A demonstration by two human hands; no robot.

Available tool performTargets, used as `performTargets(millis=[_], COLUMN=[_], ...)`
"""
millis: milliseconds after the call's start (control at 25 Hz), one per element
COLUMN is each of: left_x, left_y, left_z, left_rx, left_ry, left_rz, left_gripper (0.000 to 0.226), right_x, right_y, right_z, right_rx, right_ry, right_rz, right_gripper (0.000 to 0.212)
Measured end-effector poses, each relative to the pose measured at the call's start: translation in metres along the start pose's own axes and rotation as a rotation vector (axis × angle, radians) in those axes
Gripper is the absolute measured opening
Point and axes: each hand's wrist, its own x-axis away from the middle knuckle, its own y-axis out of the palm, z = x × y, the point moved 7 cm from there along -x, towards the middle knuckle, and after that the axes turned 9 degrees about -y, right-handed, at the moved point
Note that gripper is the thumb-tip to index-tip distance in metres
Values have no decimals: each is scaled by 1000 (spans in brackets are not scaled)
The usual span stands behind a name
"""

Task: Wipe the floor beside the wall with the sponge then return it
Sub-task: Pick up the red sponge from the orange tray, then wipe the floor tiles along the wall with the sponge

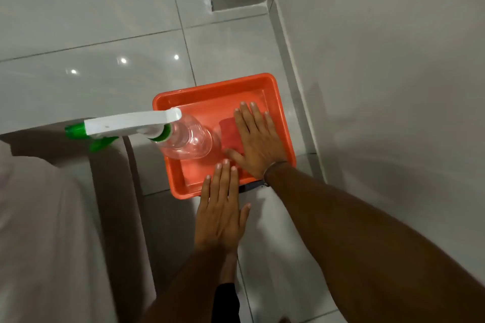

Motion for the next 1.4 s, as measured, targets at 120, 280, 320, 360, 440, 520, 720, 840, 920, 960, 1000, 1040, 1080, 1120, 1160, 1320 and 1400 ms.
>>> performTargets(millis=[120,280,320,360,440,520,720,840,920,960,1000,1040,1080,1120,1160,1320,1400], left_x=[-2,0,-1,-1,0,-1,-1,0,3,7,13,22,31,41,55,125,164], left_y=[1,7,8,8,9,9,9,9,7,6,4,2,2,2,2,19,33], left_z=[1,2,1,0,0,1,1,0,1,4,9,15,22,28,37,72,83], left_rx=[12,0,-12,-21,-22,-20,-30,-49,-61,-68,-75,-78,-75,-70,-64,-54,-56], left_ry=[-19,-2,7,0,-5,-3,13,15,29,48,69,86,92,89,80,38,-5], left_rz=[14,52,70,67,61,66,89,76,76,88,97,104,106,109,108,64,44], left_gripper=[81,82,82,82,82,82,84,86,86,85,84,84,84,84,85,90,92], right_x=[-4,-7,-9,-10,-13,-15,-21,-20,-11,-3,8,21,36,51,72,173,231], right_y=[6,14,16,17,19,21,21,9,-11,-24,-38,-53,-67,-81,-93,-111,-98], right_z=[3,1,2,2,1,1,5,5,4,4,4,4,5,6,9,13,5], right_rx=[10,75,86,93,103,118,147,116,86,77,82,99,116,126,132,72,-94], right_ry=[-31,-84,-97,-102,-103,-109,-134,-152,-170,-178,-189,-202,-212,-217,-218,-199,-170], right_rz=[-70,-134,-157,-174,-200,-215,-243,-274,-253,-232,-205,-173,-142,-117,-89,56,84], right_gripper=[119,120,119,118,115,107,73,77,92,96,95,90,87,88,88,84,87])
